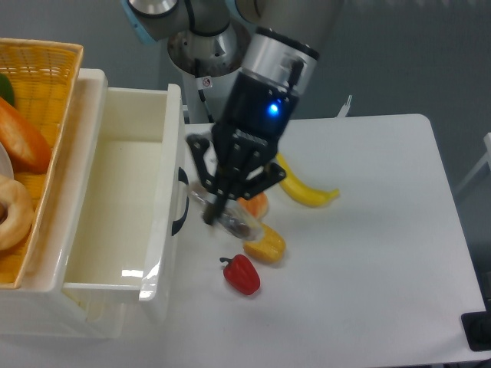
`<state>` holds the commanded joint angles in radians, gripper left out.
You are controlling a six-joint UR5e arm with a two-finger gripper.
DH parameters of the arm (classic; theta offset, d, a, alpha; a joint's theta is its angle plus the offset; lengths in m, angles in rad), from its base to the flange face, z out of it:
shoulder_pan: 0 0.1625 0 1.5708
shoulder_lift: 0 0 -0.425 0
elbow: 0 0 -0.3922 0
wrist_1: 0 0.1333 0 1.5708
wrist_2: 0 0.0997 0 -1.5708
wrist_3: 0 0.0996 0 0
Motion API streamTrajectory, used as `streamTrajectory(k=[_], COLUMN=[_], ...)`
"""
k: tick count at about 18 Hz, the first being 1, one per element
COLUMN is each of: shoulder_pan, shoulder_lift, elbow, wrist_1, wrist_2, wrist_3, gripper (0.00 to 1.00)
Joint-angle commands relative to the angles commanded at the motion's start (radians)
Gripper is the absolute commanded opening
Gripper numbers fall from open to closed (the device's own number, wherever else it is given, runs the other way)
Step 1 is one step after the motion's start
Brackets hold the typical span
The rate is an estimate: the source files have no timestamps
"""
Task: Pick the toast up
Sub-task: 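Carry the bagged toast over the open white drawer and lower it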
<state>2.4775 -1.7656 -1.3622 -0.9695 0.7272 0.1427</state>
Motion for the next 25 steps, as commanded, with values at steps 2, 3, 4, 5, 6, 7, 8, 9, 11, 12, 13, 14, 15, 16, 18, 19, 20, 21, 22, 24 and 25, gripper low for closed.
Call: streamTrajectory(k=[2,3,4,5,6,7,8,9,11,12,13,14,15,16,18,19,20,21,22,24,25], shoulder_pan=[-0.012,-0.014,-0.021,-0.028,-0.037,-0.049,-0.058,-0.061,-0.063,-0.068,-0.083,-0.089,-0.092,-0.1,-0.112,-0.114,-0.117,-0.121,-0.127,-0.134,-0.135], shoulder_lift=[0.0,0.0,0.0,0.0,0.002,0.008,0.014,0.017,0.018,0.018,0.018,0.02,0.021,0.02,0.02,0.02,0.02,0.02,0.02,0.02,0.02], elbow=[-0.002,-0.002,-0.002,-0.002,-0.002,-0.002,-0.002,-0.003,-0.006,-0.008,-0.011,-0.017,-0.027,-0.034,-0.046,-0.049,-0.051,-0.051,-0.052,-0.052,-0.055], wrist_1=[0.005,0.005,0.005,0.005,0.005,0.005,0.005,0.005,0.005,0.005,0.005,0.005,0.005,0.005,0.006,0.006,0.006,0.006,0.006,0.006,0.006], wrist_2=[-0.008,-0.027,-0.052,-0.067,-0.075,-0.083,-0.094,-0.112,-0.146,-0.15,-0.15,-0.15,-0.15,-0.15,-0.15,-0.15,-0.15,-0.15,-0.152,-0.152,-0.152], wrist_3=[0.0,0.002,0.002,0.002,0.0,-0.002,-0.002,-0.002,0.002,0.002,0.002,0.002,0.002,0.002,0.002,0.002,0.002,0.002,0.002,0.002,0.002], gripper=[0.0,0.0,0.0,0.0,0.0,0.0,0.0,0.0,0.0,0.0,0.0,0.0,0.0,0.0,0.0,0.0,0.0,0.0,0.0,0.0,0.0])
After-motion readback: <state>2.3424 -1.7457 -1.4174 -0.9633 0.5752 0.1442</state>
